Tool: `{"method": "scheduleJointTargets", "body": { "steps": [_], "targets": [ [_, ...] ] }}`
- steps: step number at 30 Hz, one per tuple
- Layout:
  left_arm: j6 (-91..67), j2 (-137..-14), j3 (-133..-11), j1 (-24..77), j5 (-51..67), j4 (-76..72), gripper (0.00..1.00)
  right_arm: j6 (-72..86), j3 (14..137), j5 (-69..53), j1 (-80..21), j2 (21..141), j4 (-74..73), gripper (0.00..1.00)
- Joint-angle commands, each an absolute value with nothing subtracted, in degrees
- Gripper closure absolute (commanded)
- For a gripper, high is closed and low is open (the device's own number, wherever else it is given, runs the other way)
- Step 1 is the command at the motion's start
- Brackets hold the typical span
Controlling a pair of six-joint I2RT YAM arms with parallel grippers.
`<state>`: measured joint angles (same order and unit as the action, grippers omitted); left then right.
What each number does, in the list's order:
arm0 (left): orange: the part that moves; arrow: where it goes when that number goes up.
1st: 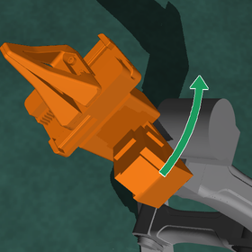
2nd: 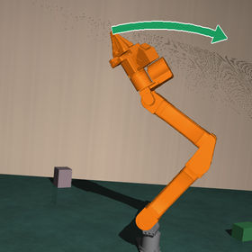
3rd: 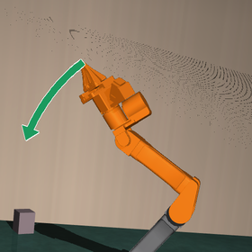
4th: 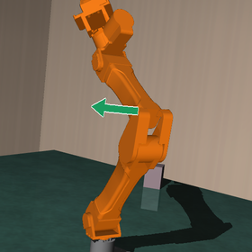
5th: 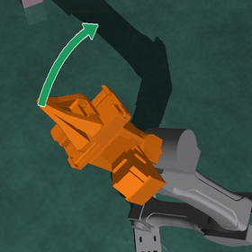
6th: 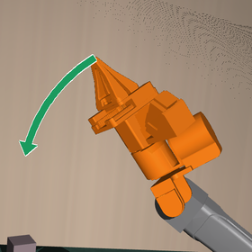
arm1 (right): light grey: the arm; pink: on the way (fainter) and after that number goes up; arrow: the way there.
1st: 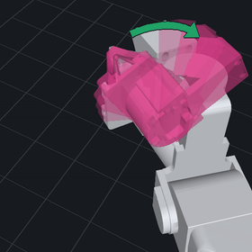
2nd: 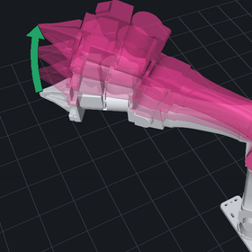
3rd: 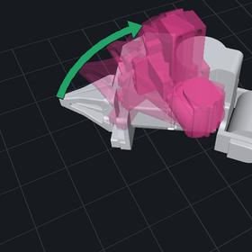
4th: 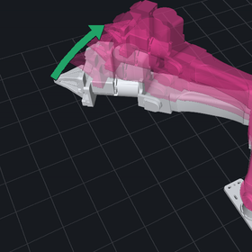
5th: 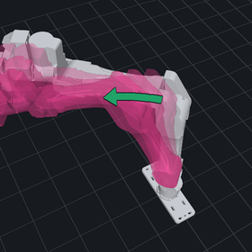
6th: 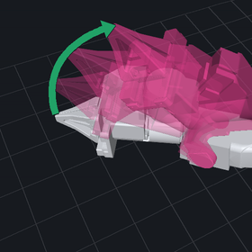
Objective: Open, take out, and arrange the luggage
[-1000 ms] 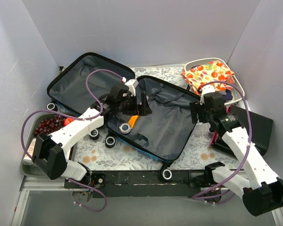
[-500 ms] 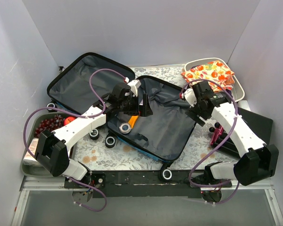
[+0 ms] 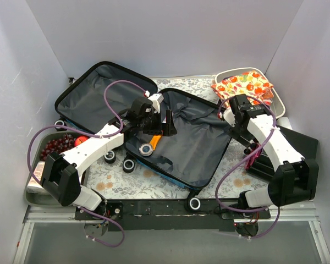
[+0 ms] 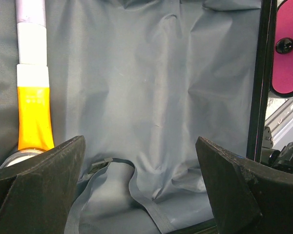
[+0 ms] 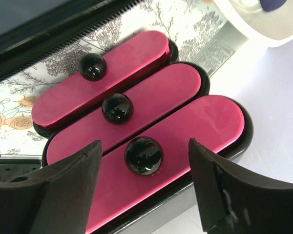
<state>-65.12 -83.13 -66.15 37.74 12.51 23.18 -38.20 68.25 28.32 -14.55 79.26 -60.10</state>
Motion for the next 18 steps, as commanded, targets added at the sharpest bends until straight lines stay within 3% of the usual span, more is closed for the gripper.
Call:
{"method": "scheduleJointTargets", "body": {
  "steps": [1, 3, 5, 11, 18],
  "targets": [
    [-64.16, -80.25, -66.18, 37.97, 10.90, 23.47, 0.02, -37.19, 68.29, 30.59, -12.30, 80.77, -61.78, 0.36],
    [-64.16, -79.98, -65.92, 37.97, 10.90, 23.20, 0.02, -36.13, 69.69, 30.06, -12.22, 81.65, -63.53, 0.53],
    [-64.25, -79.89, -66.00, 37.97, 10.81, 23.12, 0.02, -35.86, 70.23, 29.45, -12.22, 82.44, -63.81, 0.55],
    [-64.34, -79.72, -66.09, 37.97, 10.37, 23.12, 0.02, -37.61, 70.05, 26.82, -13.00, 81.04, -61.79, 0.95],
    [-64.34, -80.42, -66.71, 37.97, 10.20, 23.12, 0.02, -40.34, 69.08, 25.40, -21.78, 77.34, -57.92, 0.99]
  ]
}}
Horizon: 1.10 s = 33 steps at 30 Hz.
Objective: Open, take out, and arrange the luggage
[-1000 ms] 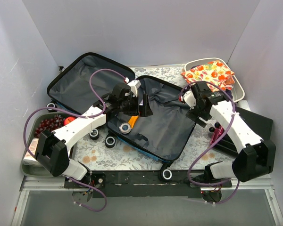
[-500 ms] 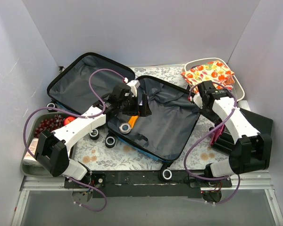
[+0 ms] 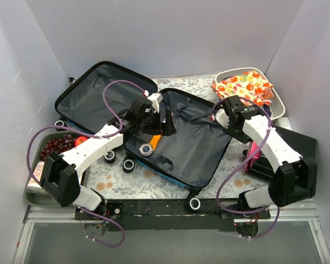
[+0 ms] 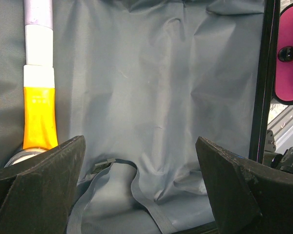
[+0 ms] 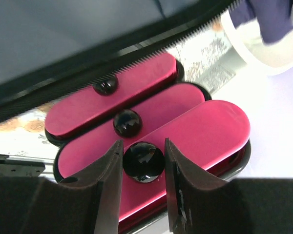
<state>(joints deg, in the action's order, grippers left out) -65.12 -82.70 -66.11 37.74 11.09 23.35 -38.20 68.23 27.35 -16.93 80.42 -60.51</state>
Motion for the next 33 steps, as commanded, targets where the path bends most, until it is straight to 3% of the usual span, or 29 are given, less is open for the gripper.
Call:
{"method": "scheduleJointTargets", "body": {
  "steps": [1, 8, 11, 14, 17, 18, 19, 22, 26, 33],
  "targets": [
    [-64.34, -80.42, -66.71, 37.97, 10.20, 23.20, 0.02, -40.34, 69.00, 25.57, -22.58, 77.52, -57.75, 0.99],
    [-64.42, -79.28, -66.01, 37.97, 9.32, 23.29, 0.02, -39.11, 72.07, 27.60, -25.22, 81.12, -58.27, 0.97],
    [-64.42, -79.28, -66.01, 37.97, 8.88, 23.47, 0.02, -38.76, 72.33, 28.03, -25.84, 81.91, -57.92, 0.87],
    [-64.34, -79.45, -66.27, 37.97, 8.70, 23.64, 0.02, -38.23, 72.51, 28.48, -26.01, 81.65, -58.10, 0.51],
    [-64.34, -79.28, -66.62, 37.97, 8.61, 23.73, 0.02, -38.06, 74.17, 27.43, -26.02, 79.98, -57.31, 0.36],
    [-64.16, -79.28, -66.62, 37.97, 8.70, 23.64, 0.02, -38.14, 74.88, 26.29, -26.28, 78.76, -57.22, 0.20],
    [-63.99, -79.36, -66.80, 37.97, 8.53, 23.56, 0.02, -38.14, 75.58, 24.89, -26.63, 77.97, -56.69, 0.12],
    [-62.76, -80.15, -68.29, 37.88, 7.47, 23.64, 0.02, -38.06, 77.43, 20.50, -27.16, 74.54, -54.06, 0.08],
    [-61.61, -85.93, -72.15, 36.31, 7.20, 23.64, 0.02, -34.90, 75.59, 17.67, -27.16, 68.57, -39.52, 0.06],
    [-56.78, -101.31, -81.46, 31.47, 9.93, 24.96, 0.02, -1.20, 63.74, 9.33, -26.98, 53.73, -10.07, 0.02]
  ]
}}
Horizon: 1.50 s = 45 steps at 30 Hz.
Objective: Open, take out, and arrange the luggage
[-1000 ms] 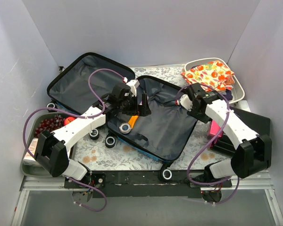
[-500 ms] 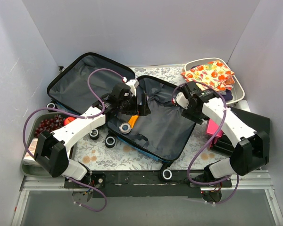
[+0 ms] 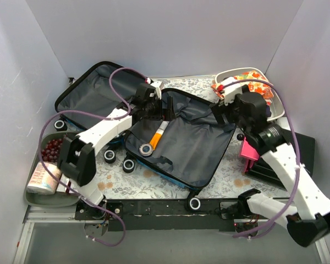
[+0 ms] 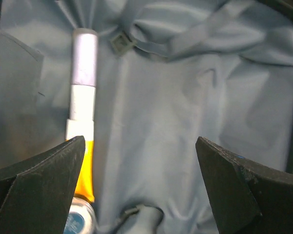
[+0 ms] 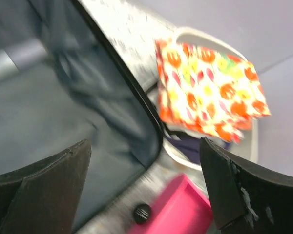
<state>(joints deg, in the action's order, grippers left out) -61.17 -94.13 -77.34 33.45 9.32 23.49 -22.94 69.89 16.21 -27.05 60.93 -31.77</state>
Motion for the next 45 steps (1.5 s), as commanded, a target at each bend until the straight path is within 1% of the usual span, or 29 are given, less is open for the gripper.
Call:
{"method": "scheduleJointTargets", "body": {
  "steps": [1, 2, 4, 6, 8, 9, 11, 13, 16, 17, 19, 28, 32, 34, 36, 37, 39, 41, 42, 45],
  "targets": [
    [-56.52, -103.08, -83.65, 30.77, 9.84, 25.48, 0.02, 0.86, 59.54, 7.75, -27.07, 52.31, -7.67, 0.02],
    [-56.43, -104.57, -85.06, 30.33, 9.84, 26.10, 0.05, 1.66, 58.11, 4.08, -27.07, 50.90, -6.52, 0.02],
    [-55.81, -108.69, -86.92, 29.10, 9.41, 26.98, 0.08, 3.94, 55.47, 2.64, -26.98, 47.82, -4.49, 0.02],
    [-54.77, -111.52, -89.73, 28.92, 7.65, 26.98, 0.12, 9.54, 54.76, 7.28, -27.07, 46.50, -5.27, 0.02],
    [-54.06, -115.91, -93.05, 28.92, 7.91, 28.91, 0.17, 10.80, 54.93, 10.79, -27.07, 46.32, -8.16, 0.02],
    [-53.97, -117.15, -94.21, 28.92, 7.21, 29.87, 0.23, 11.59, 55.02, 11.51, -27.07, 46.23, -8.96, 0.02],
    [-53.70, -119.60, -95.18, 28.92, 4.23, 31.99, 0.28, 12.04, 55.20, 12.21, -26.98, 46.06, -10.10, 0.02],
    [-53.35, -120.41, -95.45, 28.92, 3.61, 32.26, 0.37, 11.95, 54.85, 12.04, -27.07, 45.35, -10.11, 0.02],
    [-53.52, -121.29, -95.63, 28.92, 3.43, 32.78, 0.48, 12.04, 53.62, 12.83, -27.07, 44.65, -9.58, 0.02],
    [-53.61, -121.38, -95.36, 28.92, 3.34, 32.70, 0.48, 12.04, 53.27, 13.01, -27.07, 44.56, -9.58, 0.02],
    [-53.79, -121.46, -94.14, 28.92, 2.99, 32.26, 0.53, 11.95, 52.91, 12.92, -27.07, 44.56, -10.02, 0.02],
    [-54.41, -124.71, -93.69, 30.14, 0.70, 33.31, 0.53, 11.87, 51.68, 15.73, -27.07, 44.30, -11.16, 0.02],
    [-54.40, -126.20, -94.74, 31.81, -5.26, 34.54, 0.52, 11.69, 50.98, 16.78, -27.07, 43.77, -11.25, 0.02],
    [-55.01, -127.08, -95.45, 32.60, -6.94, 36.20, 0.54, 11.51, 50.54, 17.14, -27.07, 43.42, -11.16, 0.02],
    [-55.54, -127.97, -95.97, 32.61, -7.29, 36.74, 0.60, 11.51, 49.92, 17.49, -27.07, 42.98, -11.16, 0.02],
    [-55.89, -128.14, -96.06, 32.69, -7.38, 37.00, 0.68, 11.51, 49.66, 17.58, -27.07, 42.89, -11.08, 0.02],
    [-56.51, -128.15, -96.67, 32.70, -7.12, 37.18, 0.76, 12.04, 49.13, 17.58, -27.07, 42.63, -10.99, 0.02],
    [-56.86, -127.62, -97.38, 32.70, -6.60, 37.27, 0.95, 12.22, 49.04, 16.79, -27.07, 42.45, -10.90, 0.02],
    [-56.87, -126.66, -97.90, 32.70, -6.42, 37.27, 1.00, 13.26, 48.96, 16.79, -27.07, 42.45, -10.81, 0.02],
    [-57.30, -124.02, -99.40, 32.70, -5.02, 36.04, 1.00, 14.67, 49.30, 14.95, -27.07, 42.80, -10.37, 0.02]
  ]
}}
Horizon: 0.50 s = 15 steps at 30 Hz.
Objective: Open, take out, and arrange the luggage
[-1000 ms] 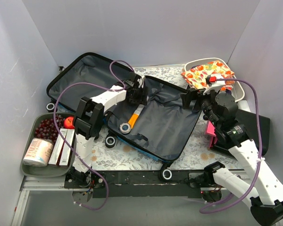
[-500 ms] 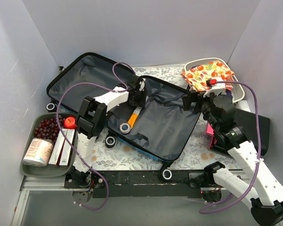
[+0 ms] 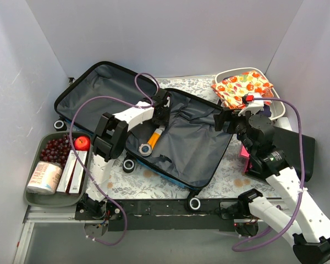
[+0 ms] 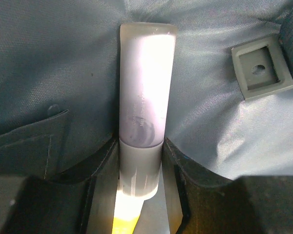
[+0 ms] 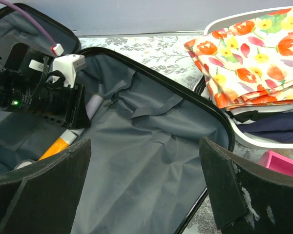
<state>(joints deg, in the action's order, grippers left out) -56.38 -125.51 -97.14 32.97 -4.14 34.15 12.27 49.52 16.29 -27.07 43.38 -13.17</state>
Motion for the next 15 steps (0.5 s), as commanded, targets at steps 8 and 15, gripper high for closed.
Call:
{"method": "scheduleJointTargets", "body": {
  "steps": [8, 15],
  "targets": [
    [-62.65, -106.71, -94.15, 32.70, 5.70, 24.71, 1.00, 28.19, 50.97, 8.72, -27.07, 45.87, -6.96, 0.07],
    [-69.96, -95.55, -85.28, 33.22, 12.73, 15.23, 1.00, 35.15, 50.63, 5.10, -27.07, 47.99, -2.90, 0.09]
  ]
}}
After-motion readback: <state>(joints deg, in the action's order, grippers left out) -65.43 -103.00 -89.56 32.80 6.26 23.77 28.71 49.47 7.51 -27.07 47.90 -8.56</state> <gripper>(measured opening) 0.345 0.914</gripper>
